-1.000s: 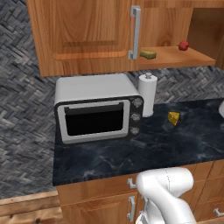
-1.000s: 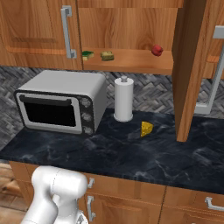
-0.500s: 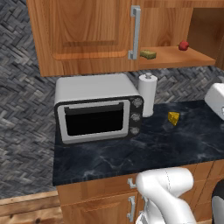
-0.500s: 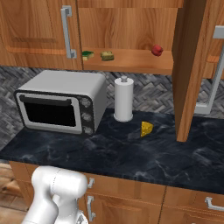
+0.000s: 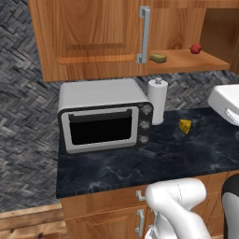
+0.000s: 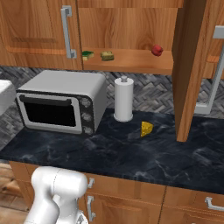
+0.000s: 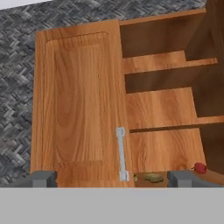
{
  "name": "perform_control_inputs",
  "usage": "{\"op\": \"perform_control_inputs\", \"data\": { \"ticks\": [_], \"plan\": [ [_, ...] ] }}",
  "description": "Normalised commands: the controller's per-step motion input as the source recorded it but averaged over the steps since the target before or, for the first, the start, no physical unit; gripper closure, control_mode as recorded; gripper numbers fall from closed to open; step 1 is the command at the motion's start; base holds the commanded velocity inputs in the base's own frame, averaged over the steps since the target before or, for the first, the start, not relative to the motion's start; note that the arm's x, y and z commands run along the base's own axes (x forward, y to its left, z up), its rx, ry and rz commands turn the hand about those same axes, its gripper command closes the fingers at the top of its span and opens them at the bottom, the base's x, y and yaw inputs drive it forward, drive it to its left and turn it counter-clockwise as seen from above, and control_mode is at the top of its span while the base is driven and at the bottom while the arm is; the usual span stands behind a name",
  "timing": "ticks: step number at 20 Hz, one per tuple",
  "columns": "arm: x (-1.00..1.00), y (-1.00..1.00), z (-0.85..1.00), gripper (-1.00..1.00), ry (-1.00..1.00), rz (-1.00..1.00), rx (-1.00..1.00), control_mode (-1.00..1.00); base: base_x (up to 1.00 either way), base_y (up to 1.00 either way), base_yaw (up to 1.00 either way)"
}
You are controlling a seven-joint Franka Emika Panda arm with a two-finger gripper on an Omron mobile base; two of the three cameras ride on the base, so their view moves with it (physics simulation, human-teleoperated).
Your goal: Pick the sponge and sponge from the cabinet and place them on the counter.
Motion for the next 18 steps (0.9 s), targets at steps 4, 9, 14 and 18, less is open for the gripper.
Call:
{"op": "perform_control_inputs", "data": {
  "ticks": [4,9,14,18],
  "plan": [
    [0.19,0.10,0.00,-1.00,-0.12,0.00,-0.14,-1.00,0.00,0.00,0.00],
    [0.23,0.09,-0.01,-1.00,-0.07,-0.07,-0.09,-1.00,0.00,0.00,0.00],
    [0.39,0.00,0.00,-1.00,0.04,-0.13,-0.01,-1.00,0.00,0.00,0.00],
    [0.43,0.00,0.00,-1.00,0.11,-0.03,0.00,-1.00,0.00,0.00,0.00]
  ]
}}
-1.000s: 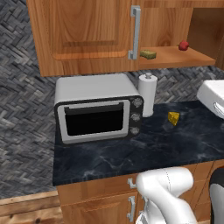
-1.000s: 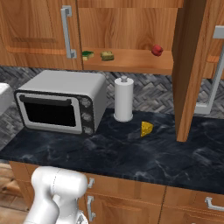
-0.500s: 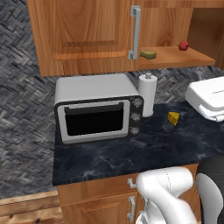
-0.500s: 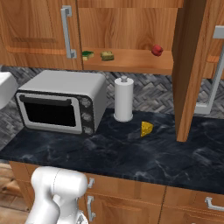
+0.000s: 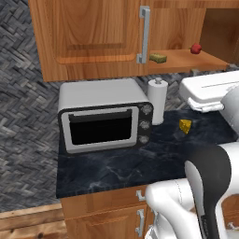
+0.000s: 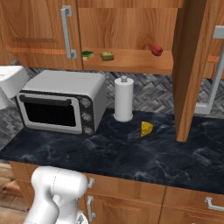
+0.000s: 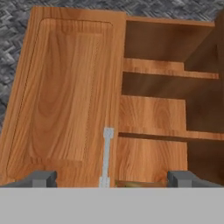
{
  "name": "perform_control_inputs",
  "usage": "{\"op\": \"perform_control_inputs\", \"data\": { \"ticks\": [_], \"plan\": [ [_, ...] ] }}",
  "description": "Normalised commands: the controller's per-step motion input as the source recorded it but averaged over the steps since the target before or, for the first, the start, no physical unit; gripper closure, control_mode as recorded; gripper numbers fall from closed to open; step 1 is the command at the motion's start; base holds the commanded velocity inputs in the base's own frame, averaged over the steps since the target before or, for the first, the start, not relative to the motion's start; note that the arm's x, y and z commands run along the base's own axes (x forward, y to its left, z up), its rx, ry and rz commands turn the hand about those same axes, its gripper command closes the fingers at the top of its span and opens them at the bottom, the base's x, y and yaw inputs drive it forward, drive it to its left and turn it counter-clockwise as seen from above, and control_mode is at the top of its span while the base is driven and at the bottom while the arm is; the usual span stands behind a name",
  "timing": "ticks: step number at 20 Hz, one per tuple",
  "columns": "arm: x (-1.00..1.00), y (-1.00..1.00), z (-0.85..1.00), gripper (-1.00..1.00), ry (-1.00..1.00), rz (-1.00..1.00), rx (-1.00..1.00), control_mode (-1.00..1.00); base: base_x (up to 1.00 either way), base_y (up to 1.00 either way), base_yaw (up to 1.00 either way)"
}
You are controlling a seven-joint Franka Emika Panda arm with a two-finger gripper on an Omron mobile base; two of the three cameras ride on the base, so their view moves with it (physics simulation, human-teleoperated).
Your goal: Pick the sponge and sponge from the cabinet and place them on the counter.
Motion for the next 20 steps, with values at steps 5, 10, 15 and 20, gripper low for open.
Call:
{"op": "perform_control_inputs", "data": {
  "ticks": [5,10,15,20],
  "plan": [
    [0.45,0.00,0.00,-1.00,0.08,0.01,0.00,-1.00,0.00,0.00,0.00],
    [0.44,0.00,0.00,-1.00,0.07,0.07,0.00,-1.00,0.00,0.00,0.00],
    [0.28,0.00,0.00,-1.00,0.04,0.05,0.00,-1.00,0.00,0.00,0.00],
    [0.19,0.04,0.00,-1.00,0.00,0.00,0.00,-1.00,0.00,0.00,0.00]
  ]
}}
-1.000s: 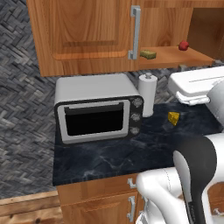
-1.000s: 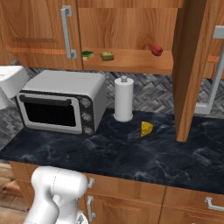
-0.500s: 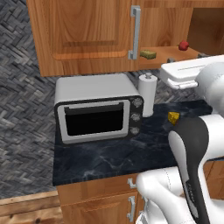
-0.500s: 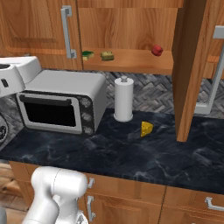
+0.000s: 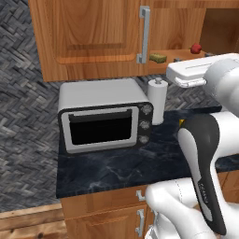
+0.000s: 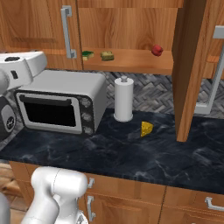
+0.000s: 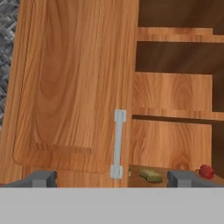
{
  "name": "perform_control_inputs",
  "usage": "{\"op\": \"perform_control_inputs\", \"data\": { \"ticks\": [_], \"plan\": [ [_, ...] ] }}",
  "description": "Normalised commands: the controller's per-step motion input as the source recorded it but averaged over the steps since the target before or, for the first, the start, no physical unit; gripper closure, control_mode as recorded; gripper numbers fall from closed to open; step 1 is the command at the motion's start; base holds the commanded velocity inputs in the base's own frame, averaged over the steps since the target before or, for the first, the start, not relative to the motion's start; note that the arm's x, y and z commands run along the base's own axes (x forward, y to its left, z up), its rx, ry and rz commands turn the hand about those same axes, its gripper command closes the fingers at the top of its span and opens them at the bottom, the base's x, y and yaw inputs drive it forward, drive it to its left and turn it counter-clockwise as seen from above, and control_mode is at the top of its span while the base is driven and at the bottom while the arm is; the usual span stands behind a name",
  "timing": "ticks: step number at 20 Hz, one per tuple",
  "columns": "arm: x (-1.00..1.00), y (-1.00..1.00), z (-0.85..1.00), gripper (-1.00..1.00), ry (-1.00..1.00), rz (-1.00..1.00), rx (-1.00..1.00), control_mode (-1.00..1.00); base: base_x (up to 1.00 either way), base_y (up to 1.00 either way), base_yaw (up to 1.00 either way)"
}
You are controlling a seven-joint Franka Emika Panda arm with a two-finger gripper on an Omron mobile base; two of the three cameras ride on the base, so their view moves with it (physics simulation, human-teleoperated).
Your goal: Pick the sponge and sponge from the cabinet and place them on the counter.
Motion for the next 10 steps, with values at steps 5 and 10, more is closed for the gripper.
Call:
{"op": "perform_control_inputs", "data": {
  "ticks": [5,10],
  "plan": [
    [0.22,0.07,0.00,-1.00,-0.03,0.00,0.00,-1.00,0.00,0.00,0.00],
    [0.14,0.00,0.00,-1.00,-0.06,0.00,0.00,-1.00,0.00,0.00,0.00]
  ]
}}
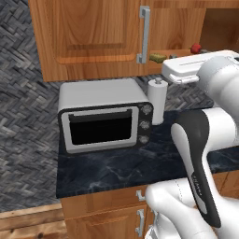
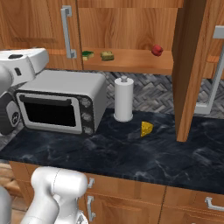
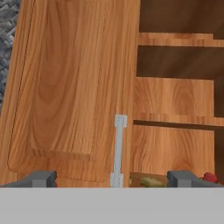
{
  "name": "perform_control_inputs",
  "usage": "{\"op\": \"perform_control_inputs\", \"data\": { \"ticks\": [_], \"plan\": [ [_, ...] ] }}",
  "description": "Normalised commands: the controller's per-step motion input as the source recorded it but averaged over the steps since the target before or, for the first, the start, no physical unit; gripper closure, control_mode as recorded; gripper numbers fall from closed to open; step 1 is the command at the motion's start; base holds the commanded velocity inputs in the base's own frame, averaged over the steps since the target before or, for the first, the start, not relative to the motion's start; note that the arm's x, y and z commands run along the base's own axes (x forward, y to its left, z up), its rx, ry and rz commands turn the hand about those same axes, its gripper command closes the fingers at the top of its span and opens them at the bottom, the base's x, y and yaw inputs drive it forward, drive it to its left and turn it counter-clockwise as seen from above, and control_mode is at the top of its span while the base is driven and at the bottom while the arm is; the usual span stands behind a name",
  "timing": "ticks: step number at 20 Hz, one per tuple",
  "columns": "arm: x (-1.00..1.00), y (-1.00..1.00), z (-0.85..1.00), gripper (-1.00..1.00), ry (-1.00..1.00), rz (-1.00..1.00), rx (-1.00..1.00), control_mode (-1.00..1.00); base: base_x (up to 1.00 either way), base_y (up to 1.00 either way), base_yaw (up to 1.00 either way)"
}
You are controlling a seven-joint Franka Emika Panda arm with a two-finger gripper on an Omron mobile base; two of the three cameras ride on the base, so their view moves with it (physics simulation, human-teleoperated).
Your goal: Pick the sponge and sponge from the cabinet and place them on the counter.
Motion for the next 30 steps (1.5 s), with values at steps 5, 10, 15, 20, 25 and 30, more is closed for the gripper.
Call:
{"op": "perform_control_inputs", "data": {
  "ticks": [5,10,15,20,25,30],
  "plan": [
    [0.08,0.00,0.00,-1.00,-0.05,0.00,0.00,-1.00,0.00,0.00,0.00],
    [0.10,0.00,0.00,-1.00,-0.01,0.00,0.00,-1.00,0.00,0.00,0.00],
    [0.08,-0.04,0.00,-1.00,0.00,0.00,0.00,-1.00,0.00,0.00,0.00],
    [0.11,-0.06,-0.07,-1.00,-0.01,-0.01,0.00,-1.00,0.00,0.00,0.00],
    [0.25,0.00,-0.10,-1.00,-0.02,0.00,0.00,-1.00,0.00,0.00,0.00],
    [0.27,0.00,-0.03,-1.00,-0.02,0.00,0.00,-1.00,0.00,0.00,0.00]
  ]
}}
